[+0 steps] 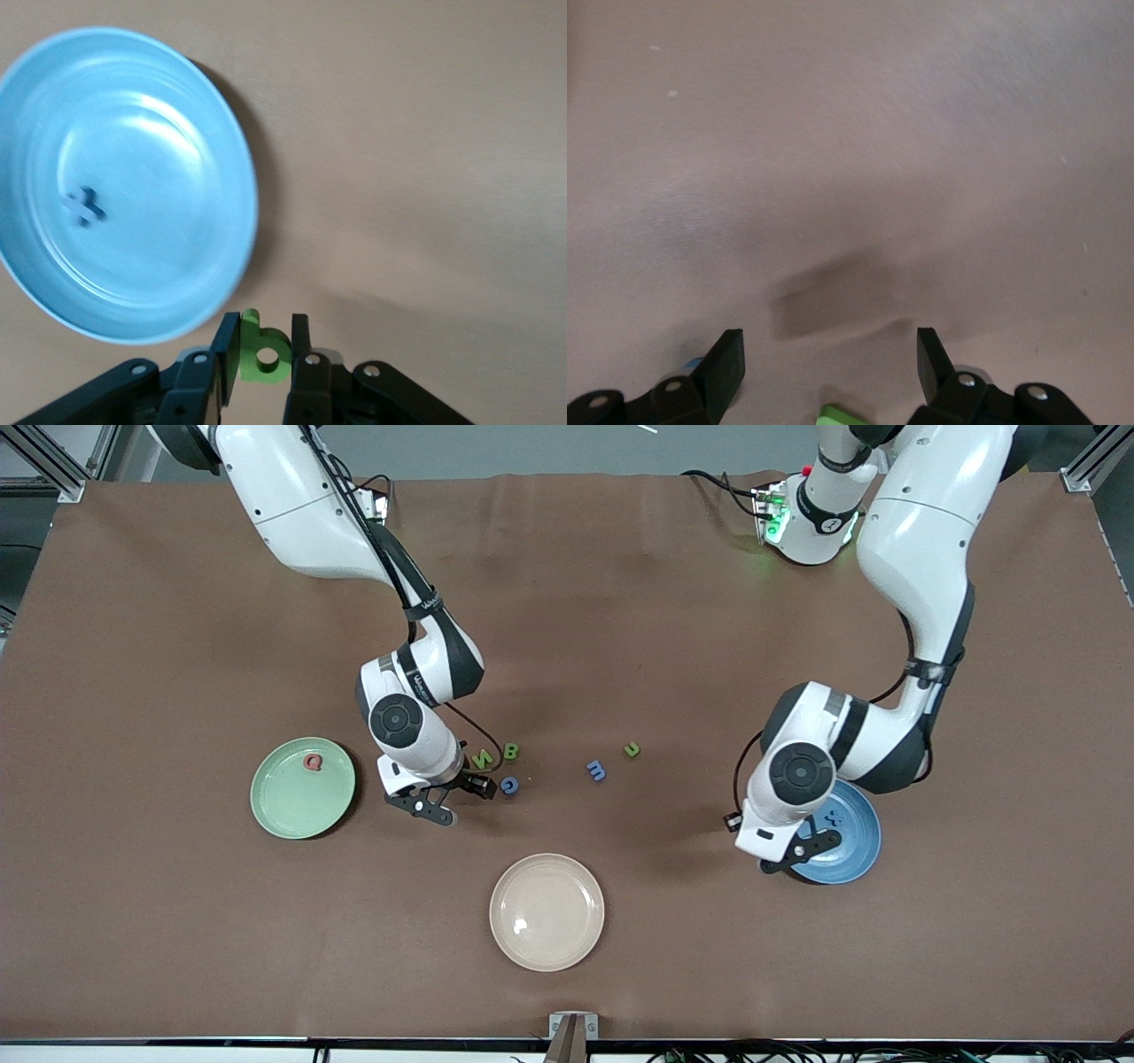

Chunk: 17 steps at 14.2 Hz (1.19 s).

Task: Sort upper and lower case letters into plates
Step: 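Place the green b in the blue plate while the right gripper returns, then grasp the green N with the right gripper while the left gripper reaches n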

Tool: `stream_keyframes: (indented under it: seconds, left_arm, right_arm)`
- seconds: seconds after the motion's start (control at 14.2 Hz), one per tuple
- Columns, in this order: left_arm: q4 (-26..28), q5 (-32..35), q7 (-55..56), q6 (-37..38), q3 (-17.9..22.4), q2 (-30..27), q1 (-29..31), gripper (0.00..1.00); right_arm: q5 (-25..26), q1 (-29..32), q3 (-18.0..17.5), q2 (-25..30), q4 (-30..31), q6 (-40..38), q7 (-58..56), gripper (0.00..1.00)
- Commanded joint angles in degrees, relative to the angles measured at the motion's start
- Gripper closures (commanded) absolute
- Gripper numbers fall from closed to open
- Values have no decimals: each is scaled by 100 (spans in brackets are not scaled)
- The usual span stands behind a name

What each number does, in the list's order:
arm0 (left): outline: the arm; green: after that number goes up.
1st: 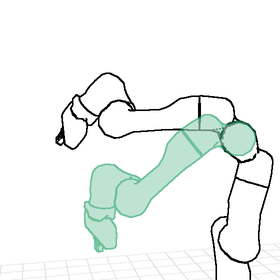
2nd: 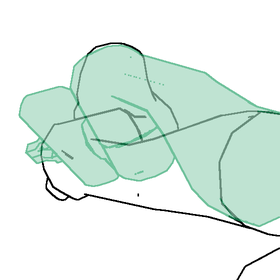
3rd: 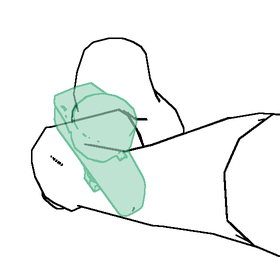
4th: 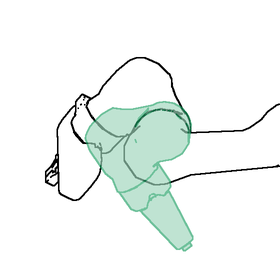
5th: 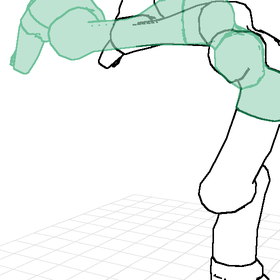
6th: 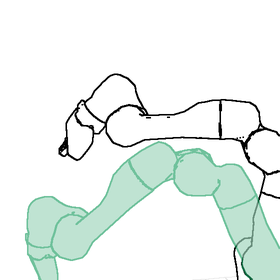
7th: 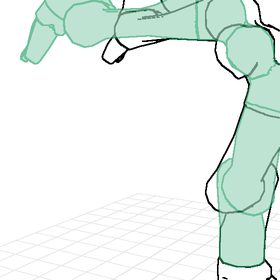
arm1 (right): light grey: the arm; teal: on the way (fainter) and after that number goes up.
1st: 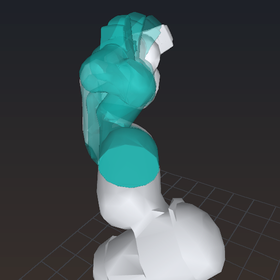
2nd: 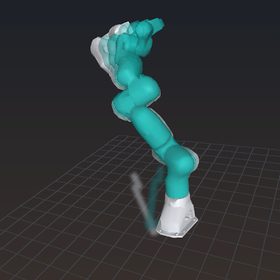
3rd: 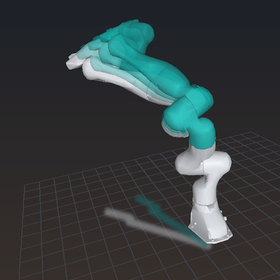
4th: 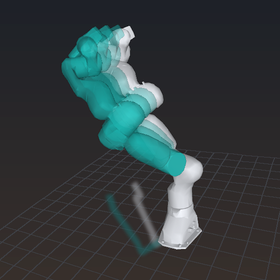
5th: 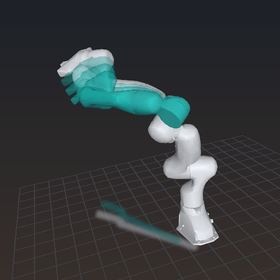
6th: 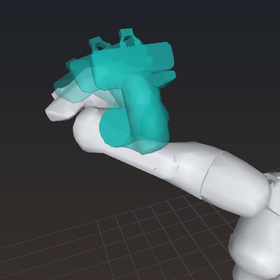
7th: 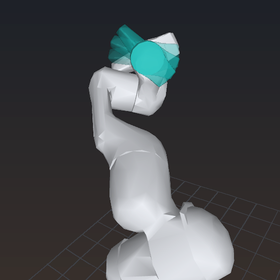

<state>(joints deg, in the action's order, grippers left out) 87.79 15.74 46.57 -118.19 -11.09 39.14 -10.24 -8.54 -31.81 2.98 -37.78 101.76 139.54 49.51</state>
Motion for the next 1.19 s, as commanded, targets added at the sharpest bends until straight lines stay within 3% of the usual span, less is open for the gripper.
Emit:
stream_keyframes:
  seconds: [0.0,0.35,0.42,0.49,0.56,0.63,0.91,1.12]
  left_arm:
    - [379,34,-665,15,-60,-319,372,100]
    - [397,87,-1289,-212,-51,-231,838,99]
    - [414,87,-1334,-257,-51,-179,882,89]
    - [415,87,-1334,-283,-51,-135,892,69]
    - [415,78,-1334,-275,-51,-126,892,43]
    - [415,69,-1317,-283,-51,-108,883,0]
    - [423,16,-1220,-214,-112,-169,778,0]
    - [589,8,-765,-178,-533,-292,769,0]
  right_arm:
    - [124,-211,36,95,204,12,1284,14]
    - [151,-273,27,218,327,-49,2334,18]
    - [151,-299,27,288,423,-49,2370,20]
    - [151,-300,27,358,502,-41,2379,21]
    - [151,-308,27,429,616,-40,2379,23]
    - [151,-378,27,455,687,-14,2387,25]
    - [151,-633,36,456,714,4,2598,34]
    - [247,-721,36,421,714,47,2598,43]
